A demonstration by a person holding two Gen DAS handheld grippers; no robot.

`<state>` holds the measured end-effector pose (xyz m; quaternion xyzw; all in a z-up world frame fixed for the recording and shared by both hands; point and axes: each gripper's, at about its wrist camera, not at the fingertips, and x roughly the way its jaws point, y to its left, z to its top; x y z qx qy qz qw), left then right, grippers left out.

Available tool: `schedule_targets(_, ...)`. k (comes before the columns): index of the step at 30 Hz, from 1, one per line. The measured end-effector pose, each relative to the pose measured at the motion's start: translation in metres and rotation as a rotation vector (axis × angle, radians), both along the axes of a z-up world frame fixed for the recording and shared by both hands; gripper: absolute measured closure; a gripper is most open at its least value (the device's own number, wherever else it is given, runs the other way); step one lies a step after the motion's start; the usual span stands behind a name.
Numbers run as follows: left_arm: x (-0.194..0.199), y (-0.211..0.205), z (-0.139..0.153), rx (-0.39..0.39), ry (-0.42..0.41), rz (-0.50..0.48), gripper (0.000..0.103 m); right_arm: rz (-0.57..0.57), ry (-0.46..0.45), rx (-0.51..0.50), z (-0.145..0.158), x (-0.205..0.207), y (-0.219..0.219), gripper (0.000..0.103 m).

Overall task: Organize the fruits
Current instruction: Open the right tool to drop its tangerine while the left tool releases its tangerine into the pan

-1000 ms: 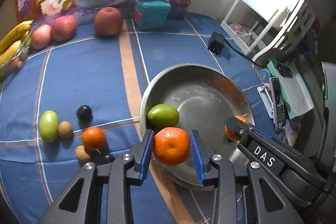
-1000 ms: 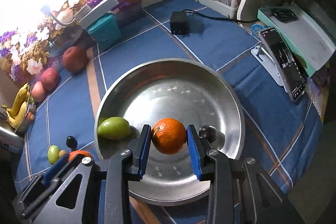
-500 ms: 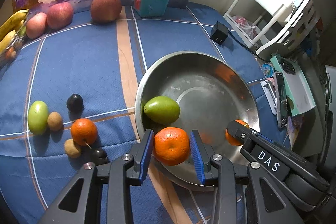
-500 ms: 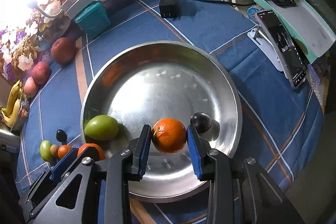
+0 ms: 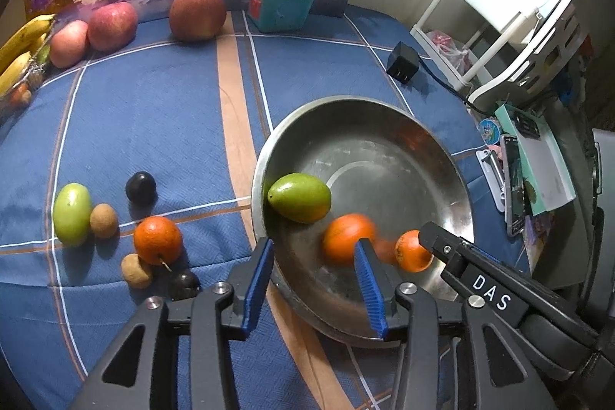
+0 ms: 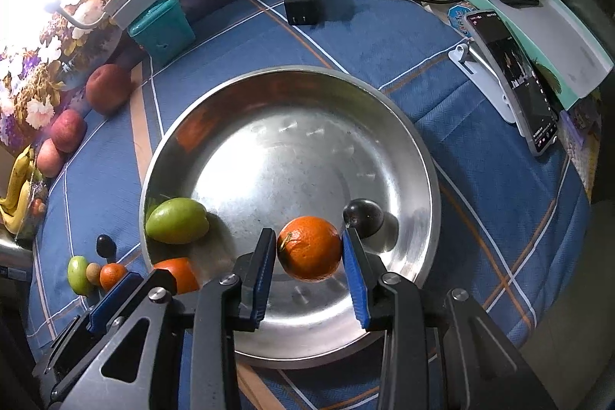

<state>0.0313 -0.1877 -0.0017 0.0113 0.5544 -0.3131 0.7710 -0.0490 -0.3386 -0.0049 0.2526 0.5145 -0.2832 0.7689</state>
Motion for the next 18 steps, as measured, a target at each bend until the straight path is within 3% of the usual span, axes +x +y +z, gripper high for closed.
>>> schedule_targets(11,0.009,0.021,0.006,0.026,0.002,0.073,0.053,0.016,-0.019,-0.028,0.009,0.001,0.004,0.065)
schedule_targets(18,0.024,0.051,0.002,0.107,0.014,0.183,0.053,0.047,-0.004,-0.036,0.007,0.007,0.014,0.065)
